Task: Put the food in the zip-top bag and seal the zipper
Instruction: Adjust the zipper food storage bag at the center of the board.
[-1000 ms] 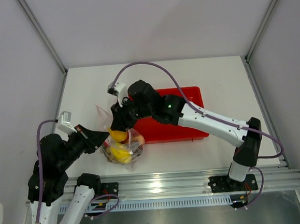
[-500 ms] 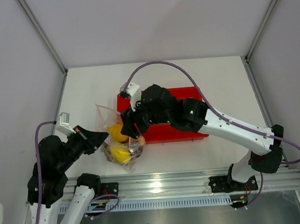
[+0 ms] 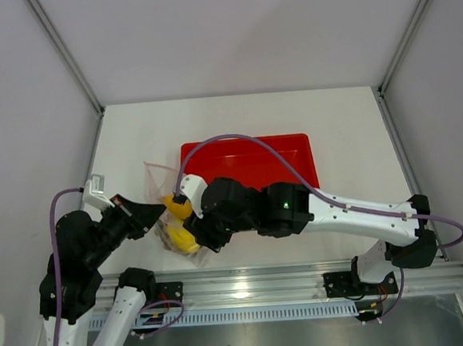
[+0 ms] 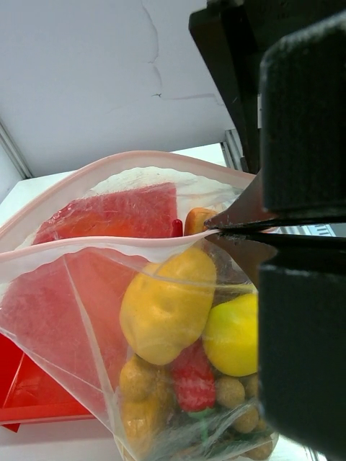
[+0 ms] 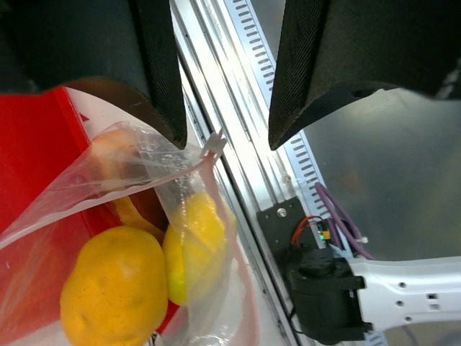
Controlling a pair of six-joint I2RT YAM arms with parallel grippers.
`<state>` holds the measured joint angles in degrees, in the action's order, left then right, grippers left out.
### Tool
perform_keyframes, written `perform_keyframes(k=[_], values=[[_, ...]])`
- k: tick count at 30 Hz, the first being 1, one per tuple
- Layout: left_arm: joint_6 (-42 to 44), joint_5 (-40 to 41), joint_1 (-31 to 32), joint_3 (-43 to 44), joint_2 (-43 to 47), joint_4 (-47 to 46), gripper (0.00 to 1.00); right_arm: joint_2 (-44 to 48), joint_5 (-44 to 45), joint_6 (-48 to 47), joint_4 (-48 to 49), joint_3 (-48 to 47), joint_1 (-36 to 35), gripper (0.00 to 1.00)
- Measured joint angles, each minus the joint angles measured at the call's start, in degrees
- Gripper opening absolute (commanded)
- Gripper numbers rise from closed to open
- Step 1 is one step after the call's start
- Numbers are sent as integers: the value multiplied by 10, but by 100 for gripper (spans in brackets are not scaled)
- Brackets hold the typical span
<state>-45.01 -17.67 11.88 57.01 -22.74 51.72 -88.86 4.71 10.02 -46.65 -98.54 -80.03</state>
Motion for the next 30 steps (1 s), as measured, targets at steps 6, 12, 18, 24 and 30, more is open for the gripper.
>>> perform_keyframes(k=[6, 12, 18, 24, 30], values=[[0, 0, 0, 0, 0, 0, 1, -20, 35, 0, -1, 2, 0, 45], [0, 0, 0, 0, 0, 0, 1, -39, 62, -7, 7, 2, 0, 26], [6, -6, 0, 0, 0, 0, 1, -46, 85, -19, 12, 2, 0, 0], [45, -4, 0, 0, 0, -1, 41, -40, 95, -35, 3, 0, 2, 0], [99, 20, 0, 9, 21, 2, 80, 2, 78, -67, -16, -18, 11, 0]])
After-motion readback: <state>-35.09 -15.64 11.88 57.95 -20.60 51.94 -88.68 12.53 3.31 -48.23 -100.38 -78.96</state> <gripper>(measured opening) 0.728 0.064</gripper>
